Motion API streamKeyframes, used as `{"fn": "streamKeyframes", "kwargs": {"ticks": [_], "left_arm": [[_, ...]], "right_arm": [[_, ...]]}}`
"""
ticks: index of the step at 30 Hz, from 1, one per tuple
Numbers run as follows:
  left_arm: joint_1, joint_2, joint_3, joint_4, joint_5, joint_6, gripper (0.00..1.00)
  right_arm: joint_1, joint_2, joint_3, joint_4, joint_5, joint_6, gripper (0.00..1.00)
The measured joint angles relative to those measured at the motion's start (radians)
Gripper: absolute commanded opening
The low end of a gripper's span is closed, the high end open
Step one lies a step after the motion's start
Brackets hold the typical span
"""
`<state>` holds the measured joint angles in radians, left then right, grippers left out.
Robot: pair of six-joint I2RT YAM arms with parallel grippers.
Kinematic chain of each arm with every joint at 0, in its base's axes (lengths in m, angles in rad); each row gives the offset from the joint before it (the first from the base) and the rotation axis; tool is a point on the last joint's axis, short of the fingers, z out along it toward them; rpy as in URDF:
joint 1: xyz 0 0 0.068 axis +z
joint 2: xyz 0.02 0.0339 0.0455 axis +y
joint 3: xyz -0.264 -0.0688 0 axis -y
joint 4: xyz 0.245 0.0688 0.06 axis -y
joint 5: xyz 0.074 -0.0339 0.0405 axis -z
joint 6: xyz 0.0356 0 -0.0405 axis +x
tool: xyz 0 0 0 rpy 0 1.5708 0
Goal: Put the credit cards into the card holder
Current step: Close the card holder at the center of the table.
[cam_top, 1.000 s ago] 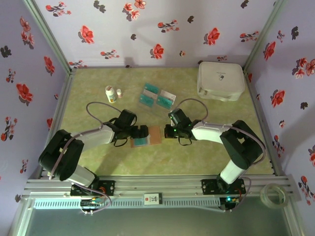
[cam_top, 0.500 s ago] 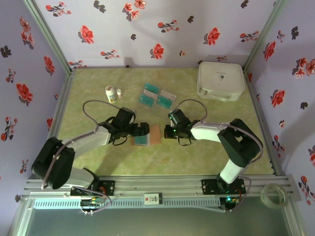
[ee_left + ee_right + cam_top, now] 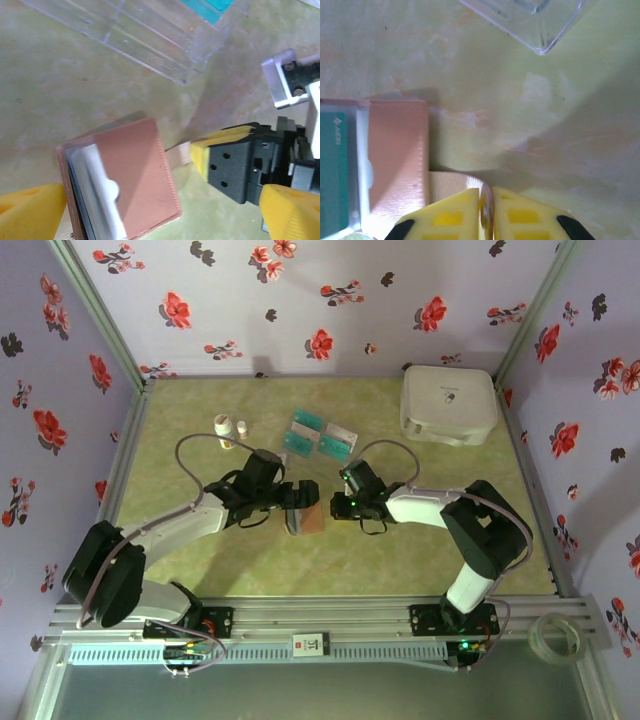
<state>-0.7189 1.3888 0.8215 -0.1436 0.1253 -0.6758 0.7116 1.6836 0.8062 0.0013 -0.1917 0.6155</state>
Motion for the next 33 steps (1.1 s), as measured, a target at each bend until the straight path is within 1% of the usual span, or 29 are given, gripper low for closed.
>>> {"fn": "streamKeyframes", "kwargs": {"ticks": [4,8,13,18,24,33], "left_arm": [[-0.017,0.037,0.007,0.029,0.000,-0.015,1.00],[-0.024,0.076,0.008,0.054,0.000,-0.031,1.00],[-0.033,0.122,0.008,0.084,0.000,-0.047,1.00],[-0.042,0.154,0.011,0.096,0.000,-0.053,1.00],[-0.066,0.202,0.027,0.114,-0.010,-0.053,1.00],[-0.106,0.264,0.065,0.064,-0.091,-0.052,1.00]], "right_arm": [[0.000,-0.003,0.010,-0.018,0.004,0.001,0.38],[-0.008,-0.045,0.010,-0.069,0.021,-0.008,0.45],[-0.040,-0.150,0.009,-0.136,0.058,-0.022,0.52],[-0.077,-0.264,-0.039,-0.170,0.091,-0.029,0.55],[-0.113,-0.365,-0.122,-0.207,0.113,-0.029,0.56],[-0.122,-0.425,-0.154,-0.220,0.114,-0.029,0.56]]}}
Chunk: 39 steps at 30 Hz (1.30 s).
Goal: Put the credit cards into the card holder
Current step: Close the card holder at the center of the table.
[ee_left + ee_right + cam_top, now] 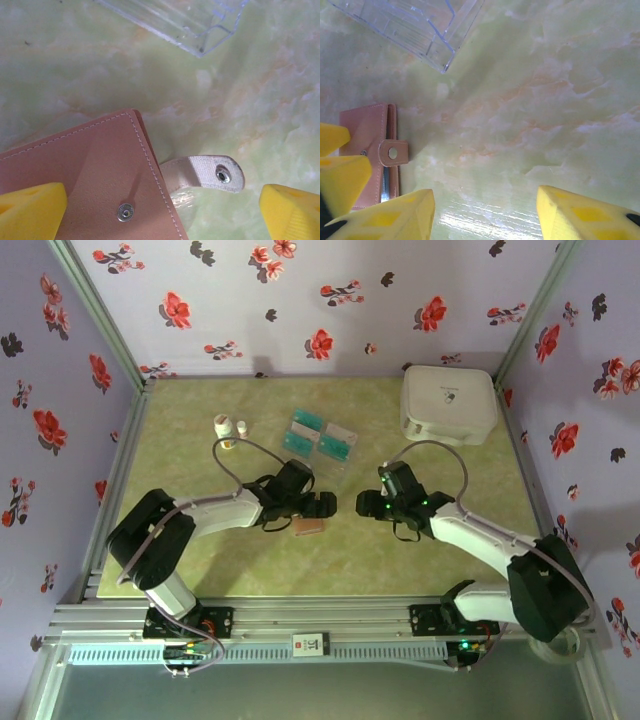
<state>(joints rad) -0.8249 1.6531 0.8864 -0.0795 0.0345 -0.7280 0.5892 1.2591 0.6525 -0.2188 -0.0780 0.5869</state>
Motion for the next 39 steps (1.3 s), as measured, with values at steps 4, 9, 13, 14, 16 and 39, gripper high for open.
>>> {"fn": "streamKeyframes", "kwargs": {"ticks": [4,9,13,14,16,39], "left_arm": [[-0.002,0.001,0.022,-0.064,-0.037,0.000,1.00],[0.003,0.001,0.076,-0.155,-0.069,0.009,1.00],[0.029,-0.015,0.119,-0.214,-0.068,0.032,1.00],[0.041,-0.023,0.134,-0.226,-0.069,0.038,1.00],[0.067,-0.039,0.157,-0.248,-0.069,0.051,1.00],[0.475,-0.294,0.076,-0.407,-0.063,0.135,1.00]], "right_arm": [[-0.001,-0.018,0.000,0.000,-0.003,0.000,0.56],[-0.001,-0.033,0.000,0.001,-0.034,0.002,0.54],[0.006,-0.037,0.000,0.015,-0.085,0.016,0.50],[0.015,-0.038,0.002,0.015,-0.090,0.019,0.49],[0.047,-0.038,0.016,0.009,-0.091,0.025,0.47],[0.415,0.464,0.480,0.010,-0.083,-0.029,0.06]]}}
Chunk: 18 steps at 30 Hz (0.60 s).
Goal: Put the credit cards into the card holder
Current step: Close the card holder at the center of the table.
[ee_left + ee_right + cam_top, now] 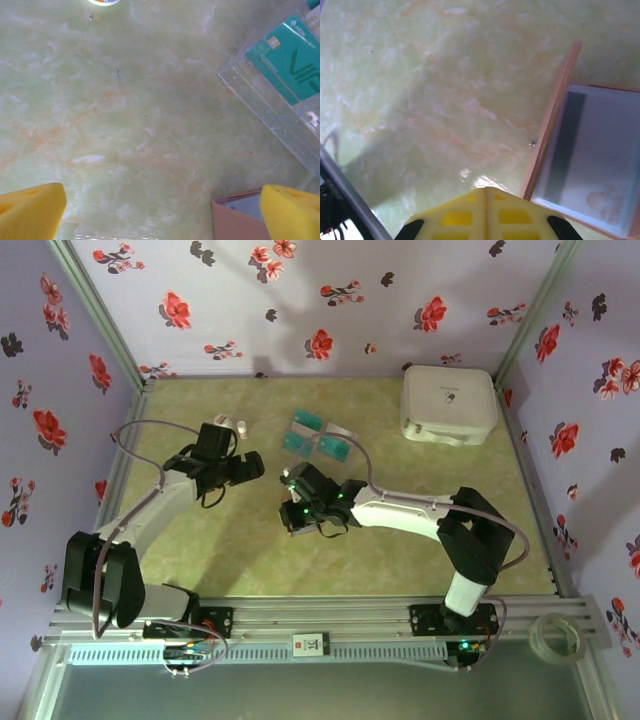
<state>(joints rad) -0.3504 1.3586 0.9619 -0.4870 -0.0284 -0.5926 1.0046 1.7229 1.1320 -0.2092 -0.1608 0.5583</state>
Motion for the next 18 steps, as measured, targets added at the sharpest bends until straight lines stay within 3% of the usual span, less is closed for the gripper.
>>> {"fn": "streamKeyframes", "kwargs": {"ticks": [8,18], "left_arm": [[0.000,0.000,-0.023,-0.002,0.033,0.021,1.00],[-0.065,0.037,-0.030,0.010,0.066,0.055,1.00]], "right_arm": [[-0.090,-0.010,-0.119,0.068,-0.006,0.028,0.06],[-0.097,0.068,-0.157,0.199,-0.047,0.060,0.05]]}}
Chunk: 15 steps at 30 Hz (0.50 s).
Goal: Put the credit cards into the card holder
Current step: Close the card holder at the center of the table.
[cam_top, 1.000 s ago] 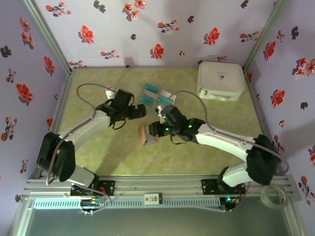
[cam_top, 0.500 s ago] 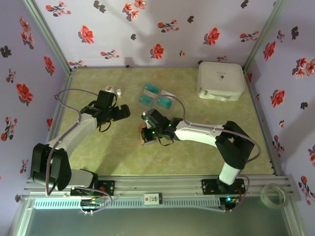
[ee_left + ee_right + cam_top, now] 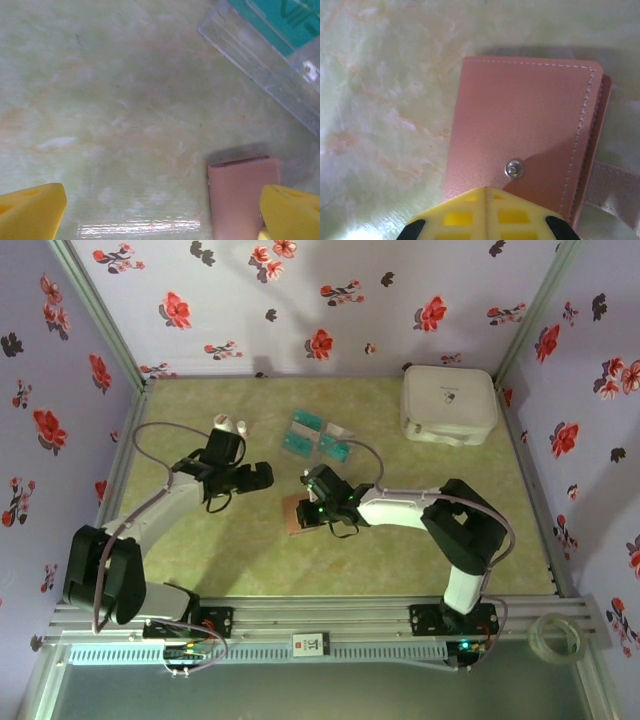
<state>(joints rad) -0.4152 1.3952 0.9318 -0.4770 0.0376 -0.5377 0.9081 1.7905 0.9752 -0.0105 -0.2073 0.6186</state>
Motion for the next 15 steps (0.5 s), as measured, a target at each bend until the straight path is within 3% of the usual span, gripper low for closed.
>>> {"fn": "streamKeyframes", "kwargs": {"ticks": [15], "left_arm": [[-0.118,0.172,0.000,0.076,0.002,0.015,1.00]], "right_arm": [[-0.007,0.013,-0.040,0.071,-0.008,0.022,0.05]]}}
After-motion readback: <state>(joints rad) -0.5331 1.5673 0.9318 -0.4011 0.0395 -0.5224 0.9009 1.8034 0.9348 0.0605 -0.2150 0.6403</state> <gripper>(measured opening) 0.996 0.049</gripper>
